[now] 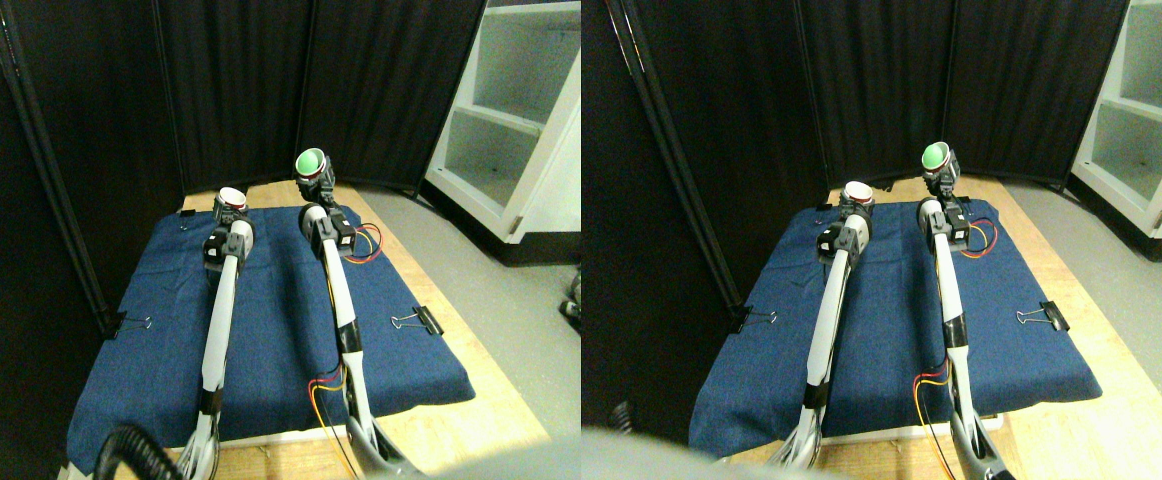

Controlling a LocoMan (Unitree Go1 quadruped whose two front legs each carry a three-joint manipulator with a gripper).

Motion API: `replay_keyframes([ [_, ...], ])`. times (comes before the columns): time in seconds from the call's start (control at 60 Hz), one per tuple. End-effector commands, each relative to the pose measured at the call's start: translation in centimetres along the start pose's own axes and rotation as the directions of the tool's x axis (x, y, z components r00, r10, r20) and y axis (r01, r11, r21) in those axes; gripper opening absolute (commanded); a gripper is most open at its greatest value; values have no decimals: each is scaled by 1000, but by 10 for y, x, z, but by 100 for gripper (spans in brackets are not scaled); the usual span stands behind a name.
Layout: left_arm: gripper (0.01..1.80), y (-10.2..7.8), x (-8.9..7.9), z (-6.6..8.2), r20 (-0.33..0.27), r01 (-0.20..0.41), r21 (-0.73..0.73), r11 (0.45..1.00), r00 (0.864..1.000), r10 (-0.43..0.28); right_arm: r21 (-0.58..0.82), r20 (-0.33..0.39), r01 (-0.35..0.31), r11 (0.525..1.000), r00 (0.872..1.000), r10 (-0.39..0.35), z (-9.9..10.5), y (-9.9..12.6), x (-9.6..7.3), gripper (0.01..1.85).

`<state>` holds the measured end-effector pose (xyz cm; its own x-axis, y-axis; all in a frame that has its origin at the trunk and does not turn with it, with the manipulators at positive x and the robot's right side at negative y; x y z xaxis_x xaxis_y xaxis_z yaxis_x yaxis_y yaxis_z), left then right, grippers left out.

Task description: Pour (bimanual)

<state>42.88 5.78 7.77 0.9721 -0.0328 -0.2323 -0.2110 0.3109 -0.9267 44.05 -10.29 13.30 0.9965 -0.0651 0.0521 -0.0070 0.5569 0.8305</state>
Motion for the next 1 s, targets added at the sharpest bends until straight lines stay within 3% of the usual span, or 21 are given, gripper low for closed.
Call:
replay_keyframes([
  [0.017,33,-15,-3,-5,0,48,-23,999,999,-48,10,20,-18,1000,1000,18,1,11,0,33],
  [0.2,33,-25,-11,-17,-5,48,-42,998,999,-48,-14,28,-10,1000,1000,11,-4,12,0,33],
  [0.4,33,-32,-11,-24,-49,53,-49,997,997,-55,-48,23,-11,999,1000,12,-8,17,1,33],
  [0.583,33,-27,-9,-27,-44,38,-45,998,998,-40,-80,-2,-44,996,999,44,-7,21,5,33],
  [0.717,33,-23,-6,-27,-43,37,-48,998,998,-39,-99,2,-27,995,1000,27,-5,25,3,33],
  [0.833,33,-19,-3,-30,-38,30,-67,997,999,-33,-137,-12,-60,989,998,59,-1,31,2,33],
  [1.0,33,-18,-1,-32,-31,28,-78,997,999,-30,-143,-18,-46,989,999,44,1,40,-2,33],
])
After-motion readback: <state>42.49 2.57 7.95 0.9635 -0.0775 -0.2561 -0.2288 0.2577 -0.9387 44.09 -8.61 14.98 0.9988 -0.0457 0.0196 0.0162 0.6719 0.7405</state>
